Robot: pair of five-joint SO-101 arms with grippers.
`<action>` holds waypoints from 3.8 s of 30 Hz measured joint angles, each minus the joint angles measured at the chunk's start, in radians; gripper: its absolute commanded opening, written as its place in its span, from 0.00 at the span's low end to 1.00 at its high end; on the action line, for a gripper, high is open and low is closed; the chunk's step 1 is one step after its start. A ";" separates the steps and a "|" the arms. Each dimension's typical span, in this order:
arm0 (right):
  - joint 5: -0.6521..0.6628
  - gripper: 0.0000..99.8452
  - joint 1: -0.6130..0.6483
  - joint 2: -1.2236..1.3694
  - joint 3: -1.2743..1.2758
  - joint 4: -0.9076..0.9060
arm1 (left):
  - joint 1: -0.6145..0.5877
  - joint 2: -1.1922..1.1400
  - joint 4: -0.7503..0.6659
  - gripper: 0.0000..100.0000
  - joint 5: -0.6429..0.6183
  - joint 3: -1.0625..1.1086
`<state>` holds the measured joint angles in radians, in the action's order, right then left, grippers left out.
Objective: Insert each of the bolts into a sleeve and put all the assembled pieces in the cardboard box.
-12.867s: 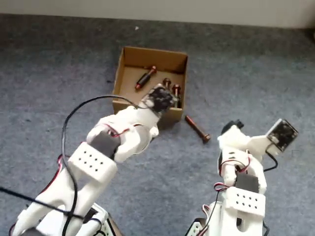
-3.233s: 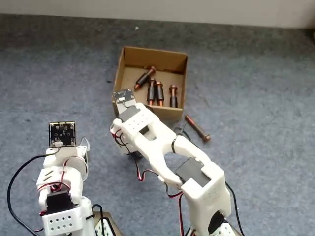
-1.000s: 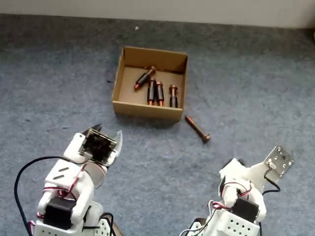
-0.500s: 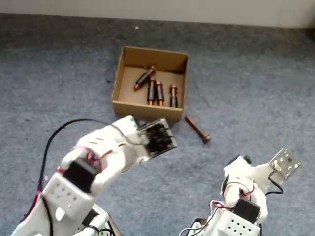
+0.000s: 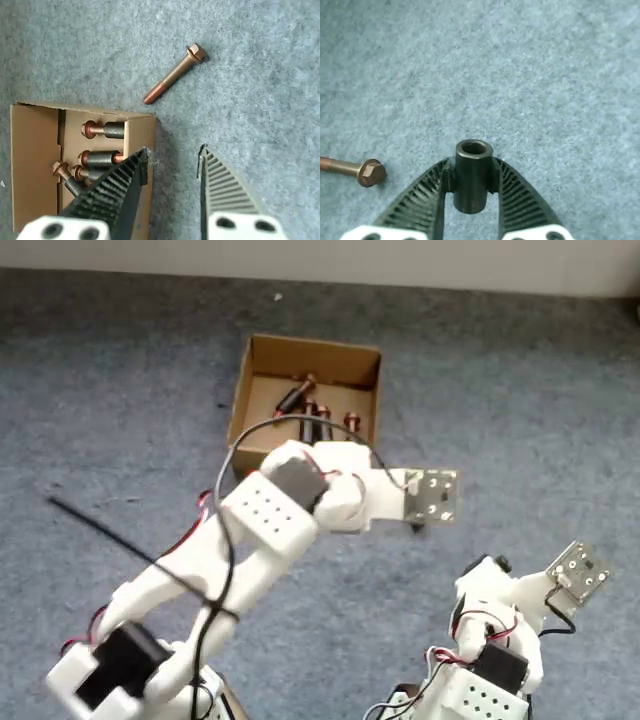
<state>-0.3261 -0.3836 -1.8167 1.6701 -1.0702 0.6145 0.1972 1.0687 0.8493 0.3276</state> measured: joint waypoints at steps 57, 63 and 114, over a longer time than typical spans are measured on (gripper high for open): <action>0.000 0.00 0.017 0.000 0.000 0.002 | 0.095 -1.392 0.549 0.01 0.273 -1.537; 0.000 0.00 0.017 0.000 0.000 0.002 | 0.094 -1.405 0.674 0.01 0.135 -1.685; 0.000 0.00 0.046 0.000 0.000 0.170 | -0.040 0.397 0.508 0.01 -0.400 -0.112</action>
<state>-0.3261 -0.3376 -1.8167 1.6701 -0.8999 0.5746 0.5946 1.5766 0.4488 0.2156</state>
